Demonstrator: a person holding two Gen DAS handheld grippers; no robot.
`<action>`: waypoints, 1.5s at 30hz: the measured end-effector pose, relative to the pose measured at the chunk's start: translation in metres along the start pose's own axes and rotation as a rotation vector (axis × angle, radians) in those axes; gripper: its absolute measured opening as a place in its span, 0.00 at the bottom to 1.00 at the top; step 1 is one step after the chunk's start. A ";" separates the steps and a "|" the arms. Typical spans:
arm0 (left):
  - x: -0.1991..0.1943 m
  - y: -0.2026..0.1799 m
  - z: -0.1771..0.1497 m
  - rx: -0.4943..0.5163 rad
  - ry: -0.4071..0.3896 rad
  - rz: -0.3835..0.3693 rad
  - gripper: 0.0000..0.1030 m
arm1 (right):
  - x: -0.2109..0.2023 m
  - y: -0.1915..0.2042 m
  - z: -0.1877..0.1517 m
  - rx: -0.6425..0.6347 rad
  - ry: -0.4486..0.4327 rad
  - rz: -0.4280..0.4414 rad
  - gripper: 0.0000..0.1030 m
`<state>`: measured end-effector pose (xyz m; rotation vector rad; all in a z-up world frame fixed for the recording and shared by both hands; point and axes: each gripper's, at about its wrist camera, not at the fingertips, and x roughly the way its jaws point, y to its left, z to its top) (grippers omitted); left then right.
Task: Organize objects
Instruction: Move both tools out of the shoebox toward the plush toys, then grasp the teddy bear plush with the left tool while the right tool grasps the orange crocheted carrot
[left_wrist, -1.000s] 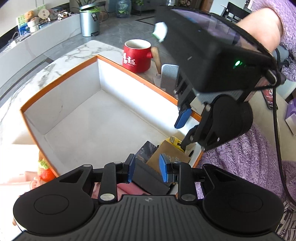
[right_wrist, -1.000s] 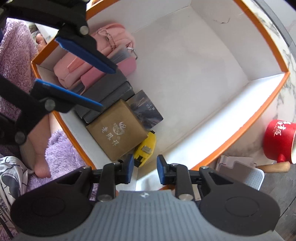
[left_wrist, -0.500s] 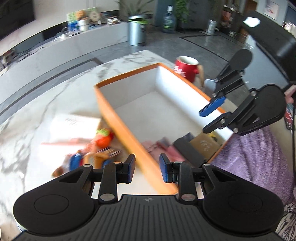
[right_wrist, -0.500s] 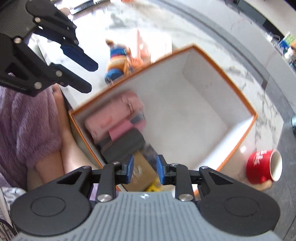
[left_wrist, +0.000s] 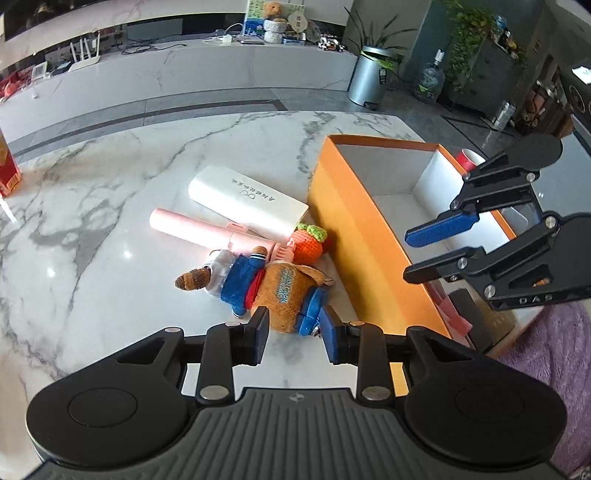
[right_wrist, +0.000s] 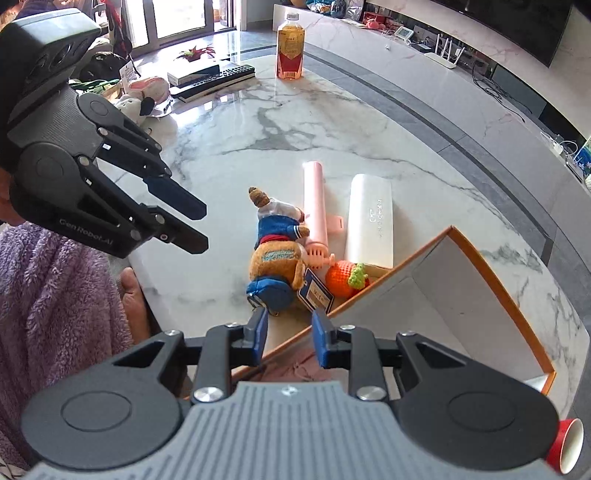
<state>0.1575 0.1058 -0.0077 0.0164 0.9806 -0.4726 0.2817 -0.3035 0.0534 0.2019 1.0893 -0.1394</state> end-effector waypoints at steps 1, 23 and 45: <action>0.006 0.003 0.002 -0.030 -0.008 -0.005 0.41 | 0.008 0.000 0.008 -0.006 0.008 -0.003 0.27; 0.087 0.052 0.008 -0.652 0.078 0.057 0.76 | 0.120 -0.020 0.049 -0.299 0.289 -0.067 0.40; 0.107 0.065 0.004 -0.655 0.149 0.004 0.73 | 0.149 -0.036 0.045 -0.228 0.386 -0.078 0.47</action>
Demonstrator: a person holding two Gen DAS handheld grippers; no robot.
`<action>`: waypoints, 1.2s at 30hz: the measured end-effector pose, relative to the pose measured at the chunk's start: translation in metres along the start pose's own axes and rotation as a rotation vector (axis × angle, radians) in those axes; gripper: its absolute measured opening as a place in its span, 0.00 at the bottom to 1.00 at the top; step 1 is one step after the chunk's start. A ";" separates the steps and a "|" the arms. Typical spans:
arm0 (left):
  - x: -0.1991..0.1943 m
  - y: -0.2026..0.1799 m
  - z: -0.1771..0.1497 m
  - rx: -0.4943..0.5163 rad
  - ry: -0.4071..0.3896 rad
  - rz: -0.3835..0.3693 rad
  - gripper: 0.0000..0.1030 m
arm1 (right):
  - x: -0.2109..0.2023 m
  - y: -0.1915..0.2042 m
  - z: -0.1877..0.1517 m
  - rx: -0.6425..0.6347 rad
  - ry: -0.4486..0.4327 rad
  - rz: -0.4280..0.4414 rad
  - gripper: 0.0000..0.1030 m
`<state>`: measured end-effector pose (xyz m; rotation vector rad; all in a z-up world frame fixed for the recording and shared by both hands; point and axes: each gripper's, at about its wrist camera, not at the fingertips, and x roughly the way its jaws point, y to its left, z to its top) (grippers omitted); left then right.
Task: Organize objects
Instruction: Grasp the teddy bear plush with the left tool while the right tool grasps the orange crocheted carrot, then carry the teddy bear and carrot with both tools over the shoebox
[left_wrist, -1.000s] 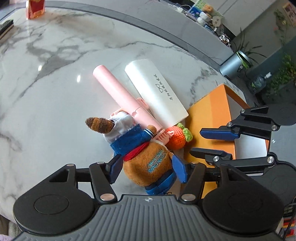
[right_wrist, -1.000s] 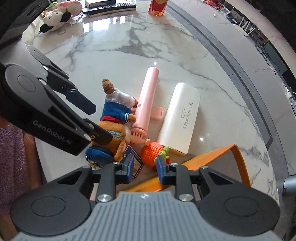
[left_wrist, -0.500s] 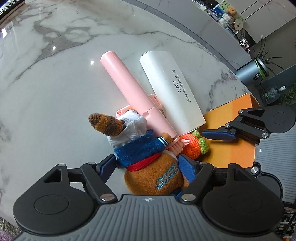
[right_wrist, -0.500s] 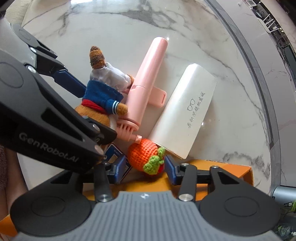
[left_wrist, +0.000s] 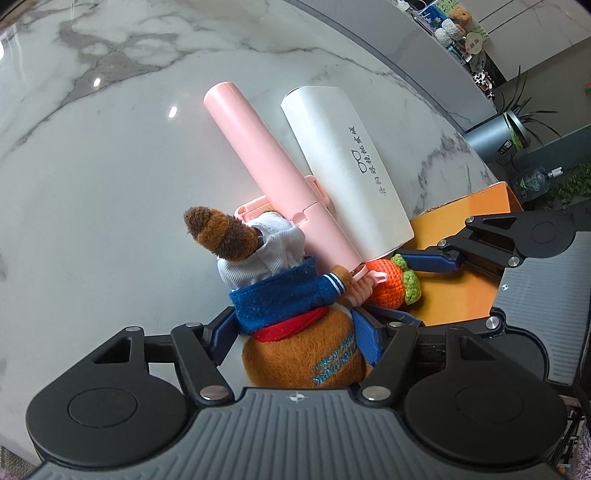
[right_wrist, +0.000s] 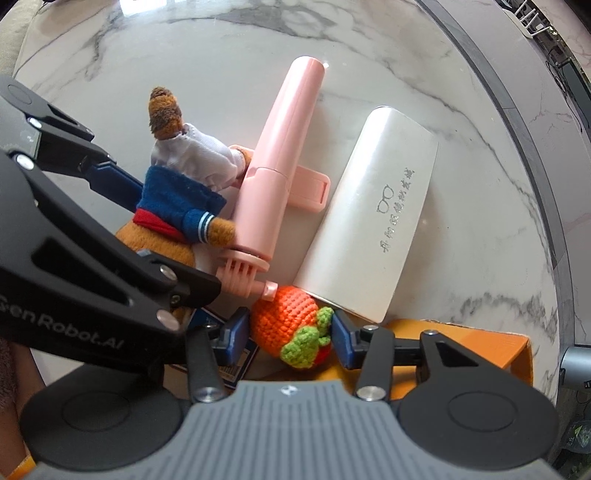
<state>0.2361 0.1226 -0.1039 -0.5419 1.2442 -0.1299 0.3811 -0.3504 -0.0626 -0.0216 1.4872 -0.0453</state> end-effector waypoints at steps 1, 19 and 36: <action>-0.002 -0.001 -0.001 0.016 -0.002 0.011 0.72 | -0.001 0.001 -0.001 0.001 -0.001 -0.003 0.47; -0.080 -0.028 -0.045 0.305 -0.084 0.090 0.68 | -0.112 0.044 -0.046 0.042 -0.244 -0.023 0.46; -0.121 -0.144 -0.101 0.706 -0.152 -0.091 0.68 | -0.173 0.049 -0.201 0.256 -0.234 -0.088 0.46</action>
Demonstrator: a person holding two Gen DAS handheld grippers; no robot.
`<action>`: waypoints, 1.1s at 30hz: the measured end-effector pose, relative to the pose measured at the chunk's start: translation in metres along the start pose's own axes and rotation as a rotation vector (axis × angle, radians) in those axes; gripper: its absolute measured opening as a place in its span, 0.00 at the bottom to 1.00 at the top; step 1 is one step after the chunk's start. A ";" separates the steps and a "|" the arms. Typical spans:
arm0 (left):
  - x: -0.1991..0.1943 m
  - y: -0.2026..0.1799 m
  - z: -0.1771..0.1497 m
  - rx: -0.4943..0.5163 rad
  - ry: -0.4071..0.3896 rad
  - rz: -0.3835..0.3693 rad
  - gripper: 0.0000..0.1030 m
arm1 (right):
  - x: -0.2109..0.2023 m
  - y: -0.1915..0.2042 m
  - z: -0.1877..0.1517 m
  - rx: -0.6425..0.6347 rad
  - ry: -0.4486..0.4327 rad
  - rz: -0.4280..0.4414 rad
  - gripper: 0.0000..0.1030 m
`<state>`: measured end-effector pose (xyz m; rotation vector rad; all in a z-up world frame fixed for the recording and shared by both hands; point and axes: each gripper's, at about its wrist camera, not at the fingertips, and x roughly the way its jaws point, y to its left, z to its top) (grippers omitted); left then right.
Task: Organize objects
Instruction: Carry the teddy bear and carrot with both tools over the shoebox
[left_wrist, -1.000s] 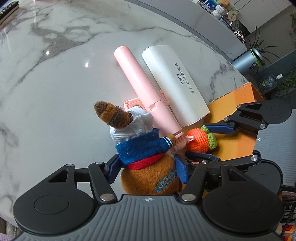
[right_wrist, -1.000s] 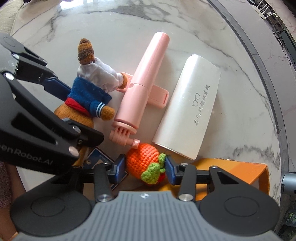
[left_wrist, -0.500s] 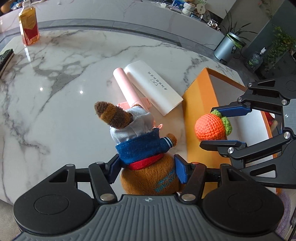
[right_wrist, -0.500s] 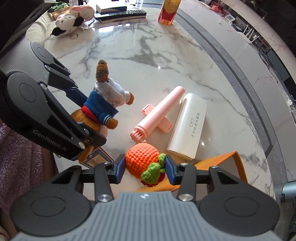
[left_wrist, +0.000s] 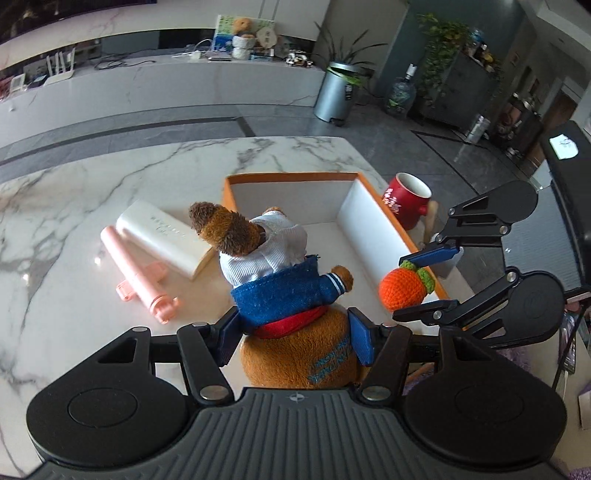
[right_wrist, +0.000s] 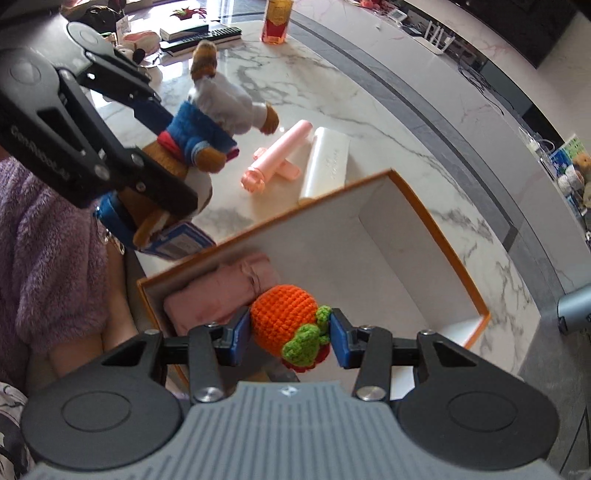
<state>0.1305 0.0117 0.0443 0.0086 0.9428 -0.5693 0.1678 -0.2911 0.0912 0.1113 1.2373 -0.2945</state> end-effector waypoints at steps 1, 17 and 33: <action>0.006 -0.009 0.005 0.029 0.006 -0.012 0.68 | 0.001 -0.004 -0.010 0.008 0.016 -0.011 0.46; 0.114 -0.093 0.047 0.462 0.153 -0.035 0.68 | 0.069 -0.041 -0.047 -0.133 0.192 0.066 0.46; 0.199 -0.089 0.050 0.683 0.290 -0.097 0.69 | 0.103 -0.043 -0.046 -0.258 0.301 0.174 0.49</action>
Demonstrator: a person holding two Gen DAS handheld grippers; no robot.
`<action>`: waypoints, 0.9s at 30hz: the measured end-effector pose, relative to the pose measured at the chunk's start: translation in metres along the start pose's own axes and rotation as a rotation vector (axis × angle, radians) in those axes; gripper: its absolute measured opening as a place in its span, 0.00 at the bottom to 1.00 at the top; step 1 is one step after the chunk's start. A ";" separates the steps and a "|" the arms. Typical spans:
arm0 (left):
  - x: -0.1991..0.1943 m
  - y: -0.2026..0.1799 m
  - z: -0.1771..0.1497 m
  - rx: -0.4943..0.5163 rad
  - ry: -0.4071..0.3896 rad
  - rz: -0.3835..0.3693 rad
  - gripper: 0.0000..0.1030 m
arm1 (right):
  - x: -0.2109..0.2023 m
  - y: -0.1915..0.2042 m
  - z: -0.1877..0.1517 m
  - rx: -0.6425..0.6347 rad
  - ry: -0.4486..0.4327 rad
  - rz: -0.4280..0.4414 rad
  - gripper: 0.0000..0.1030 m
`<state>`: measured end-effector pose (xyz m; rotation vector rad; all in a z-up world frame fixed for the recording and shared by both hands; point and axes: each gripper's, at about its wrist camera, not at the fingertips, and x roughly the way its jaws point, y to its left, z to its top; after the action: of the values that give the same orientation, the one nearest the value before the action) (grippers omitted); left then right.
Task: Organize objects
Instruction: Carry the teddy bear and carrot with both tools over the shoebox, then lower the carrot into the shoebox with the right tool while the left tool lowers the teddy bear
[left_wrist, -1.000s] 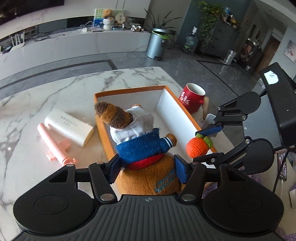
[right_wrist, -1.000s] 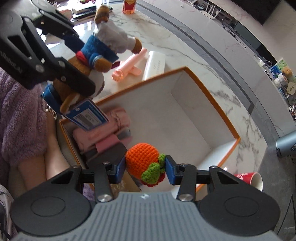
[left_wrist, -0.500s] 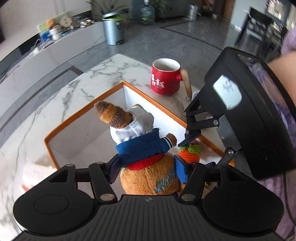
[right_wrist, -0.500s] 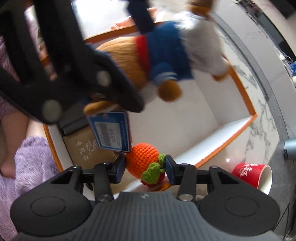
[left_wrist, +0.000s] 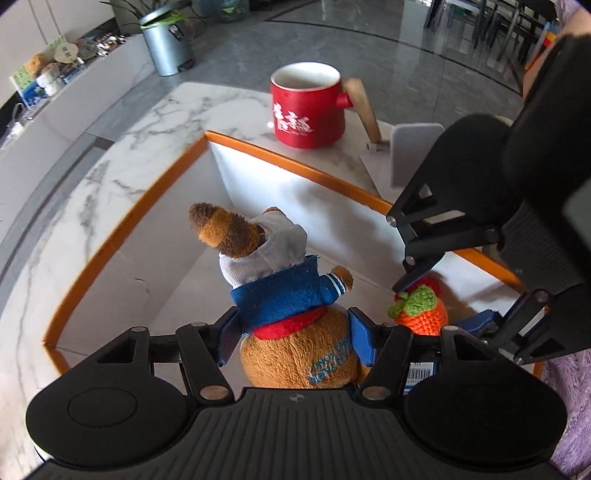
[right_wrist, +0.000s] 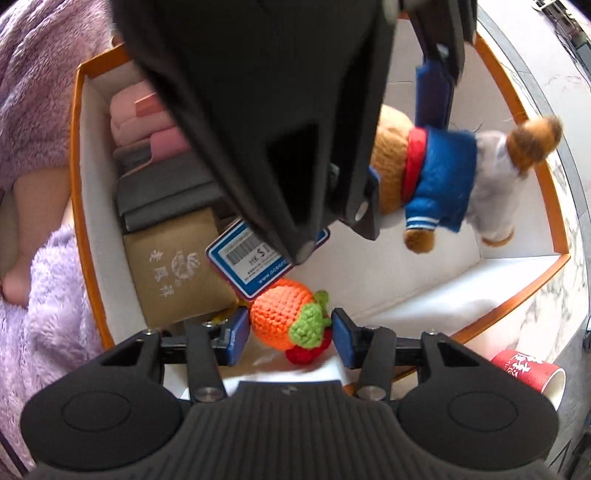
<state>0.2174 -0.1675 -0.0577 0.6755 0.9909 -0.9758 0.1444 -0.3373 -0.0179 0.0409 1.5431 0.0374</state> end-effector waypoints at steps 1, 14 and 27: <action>0.004 -0.002 0.000 0.020 0.008 -0.013 0.69 | 0.000 0.001 -0.001 -0.010 0.004 0.003 0.50; 0.035 -0.004 0.000 0.190 0.114 -0.050 0.70 | -0.024 -0.011 -0.011 0.054 -0.065 0.015 0.49; 0.047 -0.010 -0.010 0.289 0.132 -0.054 0.77 | -0.026 -0.040 -0.009 0.158 -0.143 -0.088 0.45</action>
<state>0.2146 -0.1801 -0.1046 0.9677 0.9961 -1.1456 0.1345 -0.3784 0.0061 0.0983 1.4012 -0.1544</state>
